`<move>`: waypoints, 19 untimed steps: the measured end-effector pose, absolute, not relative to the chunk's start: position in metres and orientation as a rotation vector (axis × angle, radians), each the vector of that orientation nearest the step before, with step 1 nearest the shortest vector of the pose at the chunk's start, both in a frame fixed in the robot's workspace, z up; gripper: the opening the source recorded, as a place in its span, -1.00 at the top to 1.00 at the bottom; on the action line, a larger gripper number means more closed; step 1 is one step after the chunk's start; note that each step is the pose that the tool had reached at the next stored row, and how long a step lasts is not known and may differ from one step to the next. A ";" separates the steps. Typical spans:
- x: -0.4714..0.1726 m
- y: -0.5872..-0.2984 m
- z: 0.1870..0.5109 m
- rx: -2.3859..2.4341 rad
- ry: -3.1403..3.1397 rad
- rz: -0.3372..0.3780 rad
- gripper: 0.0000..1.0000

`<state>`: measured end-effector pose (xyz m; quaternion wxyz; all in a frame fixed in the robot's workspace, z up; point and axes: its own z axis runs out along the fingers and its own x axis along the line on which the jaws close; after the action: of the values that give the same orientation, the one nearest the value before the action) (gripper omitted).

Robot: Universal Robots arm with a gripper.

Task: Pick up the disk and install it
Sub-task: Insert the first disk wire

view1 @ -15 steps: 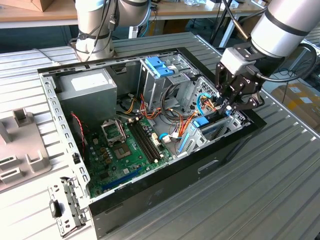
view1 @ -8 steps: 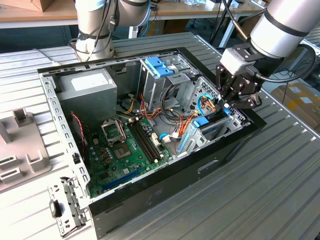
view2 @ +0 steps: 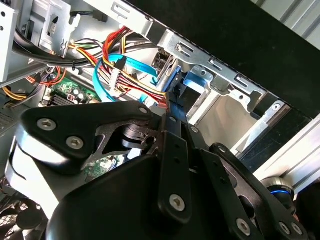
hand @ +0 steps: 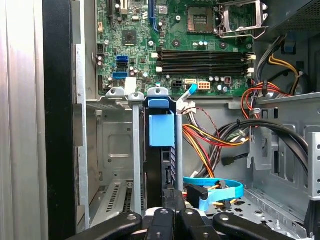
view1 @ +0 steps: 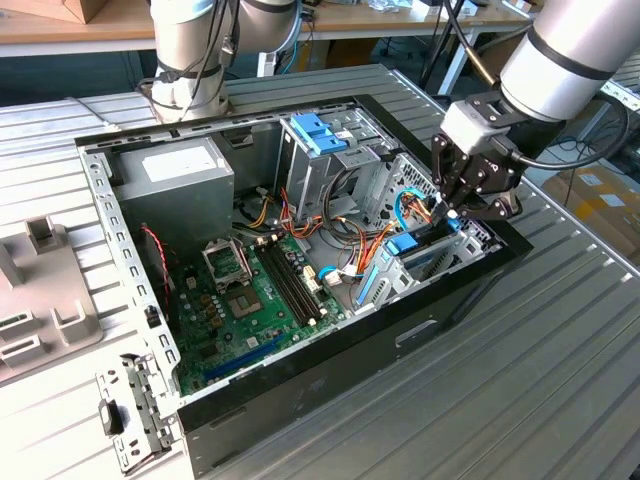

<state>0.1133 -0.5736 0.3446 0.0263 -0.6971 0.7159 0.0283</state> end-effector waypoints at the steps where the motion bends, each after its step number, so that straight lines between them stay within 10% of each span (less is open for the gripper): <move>1: 0.113 -0.574 0.345 -2.154 2.212 0.088 0.79; 19: 0.127 -0.574 0.367 -2.155 2.213 0.090 0.79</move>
<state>0.1275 -0.5738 0.3666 0.0257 -0.6971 0.7159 0.0290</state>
